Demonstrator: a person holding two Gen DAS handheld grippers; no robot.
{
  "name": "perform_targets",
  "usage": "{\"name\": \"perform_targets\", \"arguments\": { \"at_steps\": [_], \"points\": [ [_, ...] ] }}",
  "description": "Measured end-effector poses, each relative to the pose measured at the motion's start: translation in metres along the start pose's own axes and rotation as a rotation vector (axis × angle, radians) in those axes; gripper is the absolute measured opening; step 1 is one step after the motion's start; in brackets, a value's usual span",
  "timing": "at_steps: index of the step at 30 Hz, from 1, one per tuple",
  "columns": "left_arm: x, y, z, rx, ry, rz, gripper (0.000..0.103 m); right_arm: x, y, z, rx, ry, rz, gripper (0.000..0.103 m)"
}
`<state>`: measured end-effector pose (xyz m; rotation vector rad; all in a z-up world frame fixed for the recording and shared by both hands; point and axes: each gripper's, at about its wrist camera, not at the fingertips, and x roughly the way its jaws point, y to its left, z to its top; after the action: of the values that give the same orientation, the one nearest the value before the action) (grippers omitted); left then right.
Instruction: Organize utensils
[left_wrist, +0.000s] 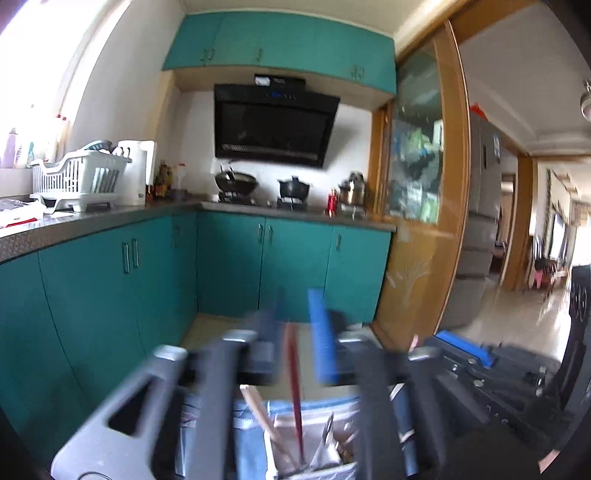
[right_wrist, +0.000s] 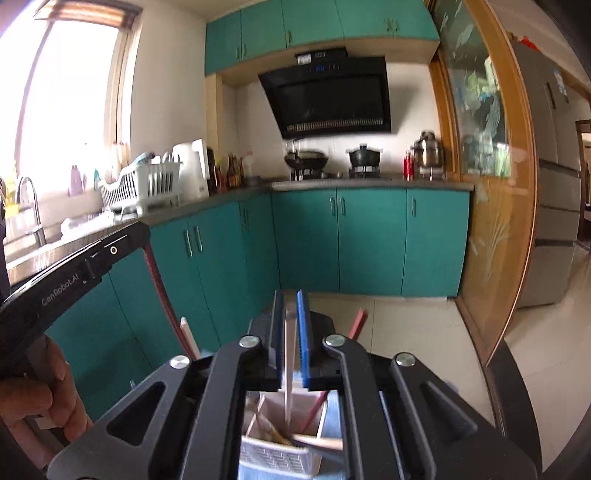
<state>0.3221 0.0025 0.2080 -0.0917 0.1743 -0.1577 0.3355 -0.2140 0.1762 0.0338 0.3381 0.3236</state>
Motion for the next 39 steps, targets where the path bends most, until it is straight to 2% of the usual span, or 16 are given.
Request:
{"name": "perform_targets", "arguments": {
  "at_steps": [1,2,4,7,10,11,14,16,19,22,24,29,33,39],
  "points": [
    [-0.007,0.001,0.000,0.010,-0.012,0.013,0.089,-0.002,0.000,-0.001,0.003,0.007,-0.013,0.065],
    [-0.016,0.003,0.002,0.014,-0.030,0.024,0.093,-0.008,-0.001,-0.001,0.012,-0.010,-0.030,0.091],
    [-0.045,0.011,0.012,-0.003,-0.057,0.028,0.099,-0.037,-0.004,0.001,0.044,-0.097,-0.057,0.100],
    [-0.100,0.029,0.018,-0.092,-0.039,0.027,0.099,-0.105,-0.016,0.006,0.109,-0.196,-0.059,0.100],
    [-0.156,0.042,-0.005,-0.167,0.005,0.026,0.099,-0.163,-0.023,-0.009,0.119,-0.239,-0.041,0.100],
    [-0.171,0.041,-0.019,-0.169,0.028,0.032,0.099,-0.182,-0.023,-0.021,0.109,-0.231,-0.059,0.100],
    [-0.197,0.030,-0.070,-0.119,0.111,0.073,0.099,-0.209,-0.019,-0.064,0.084,-0.113,-0.086,0.100],
    [-0.204,0.022,-0.111,-0.124,0.177,0.124,0.099,-0.215,-0.014,-0.096,0.060,-0.022,-0.119,0.100],
    [-0.200,0.011,-0.160,-0.159,0.274,0.130,0.099,-0.214,-0.012,-0.145,0.053,0.072,-0.171,0.100],
    [-0.191,-0.009,-0.190,-0.092,0.353,0.157,0.099,-0.199,-0.010,-0.187,0.112,0.168,-0.193,0.100],
    [-0.193,-0.017,-0.201,-0.071,0.357,0.149,0.099,-0.192,-0.006,-0.202,0.111,0.196,-0.180,0.100],
    [-0.193,-0.028,-0.213,-0.045,0.390,0.154,0.099,-0.199,0.011,-0.221,0.073,0.180,-0.187,0.100],
    [-0.194,-0.031,-0.211,-0.038,0.372,0.138,0.099,-0.203,0.017,-0.217,0.047,0.125,-0.195,0.100],
    [-0.197,-0.027,-0.210,-0.038,0.354,0.135,0.099,-0.204,0.024,-0.216,0.028,0.098,-0.182,0.100]
  ]
}}
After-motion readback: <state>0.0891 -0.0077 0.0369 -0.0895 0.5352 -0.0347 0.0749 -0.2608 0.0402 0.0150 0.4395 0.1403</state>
